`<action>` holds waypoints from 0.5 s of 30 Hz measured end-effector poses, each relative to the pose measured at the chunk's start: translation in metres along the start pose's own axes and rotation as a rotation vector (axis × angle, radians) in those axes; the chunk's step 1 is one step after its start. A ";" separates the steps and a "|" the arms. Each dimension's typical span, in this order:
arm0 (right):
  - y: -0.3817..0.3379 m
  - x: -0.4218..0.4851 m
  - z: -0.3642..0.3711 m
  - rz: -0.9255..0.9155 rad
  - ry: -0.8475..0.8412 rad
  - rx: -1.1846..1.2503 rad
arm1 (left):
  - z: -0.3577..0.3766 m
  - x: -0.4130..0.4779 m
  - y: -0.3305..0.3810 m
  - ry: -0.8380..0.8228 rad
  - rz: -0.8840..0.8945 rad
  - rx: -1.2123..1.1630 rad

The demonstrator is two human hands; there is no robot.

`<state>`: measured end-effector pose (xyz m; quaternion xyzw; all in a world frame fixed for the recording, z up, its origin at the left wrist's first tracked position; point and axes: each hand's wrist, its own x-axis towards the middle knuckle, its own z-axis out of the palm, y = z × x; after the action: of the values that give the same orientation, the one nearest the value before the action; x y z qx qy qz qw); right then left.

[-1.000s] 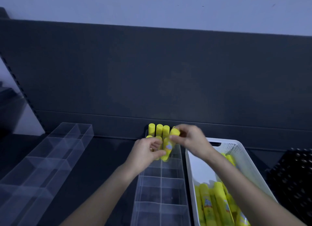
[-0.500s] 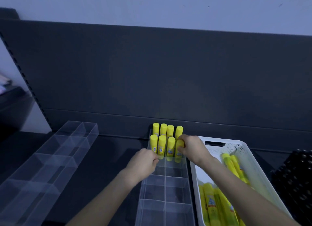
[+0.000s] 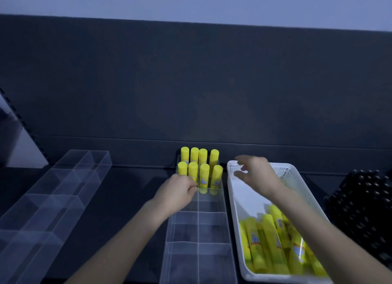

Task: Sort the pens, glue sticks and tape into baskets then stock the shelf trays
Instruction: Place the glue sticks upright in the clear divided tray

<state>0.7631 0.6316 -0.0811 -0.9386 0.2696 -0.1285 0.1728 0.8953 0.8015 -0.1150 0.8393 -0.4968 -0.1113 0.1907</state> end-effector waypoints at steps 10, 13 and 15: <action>0.081 -0.075 -0.058 0.361 -0.370 -0.084 | 0.027 0.012 0.108 -0.120 0.192 0.110; 0.086 -0.096 -0.047 0.413 -0.484 -0.057 | 0.044 0.008 0.137 -0.240 0.194 0.408; 0.084 -0.101 -0.039 0.385 -0.507 -0.163 | 0.056 0.005 0.150 -0.307 0.201 0.578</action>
<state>0.6284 0.6101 -0.0943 -0.8833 0.4000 0.1661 0.1797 0.7575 0.7200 -0.1011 0.7790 -0.6109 -0.0714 -0.1221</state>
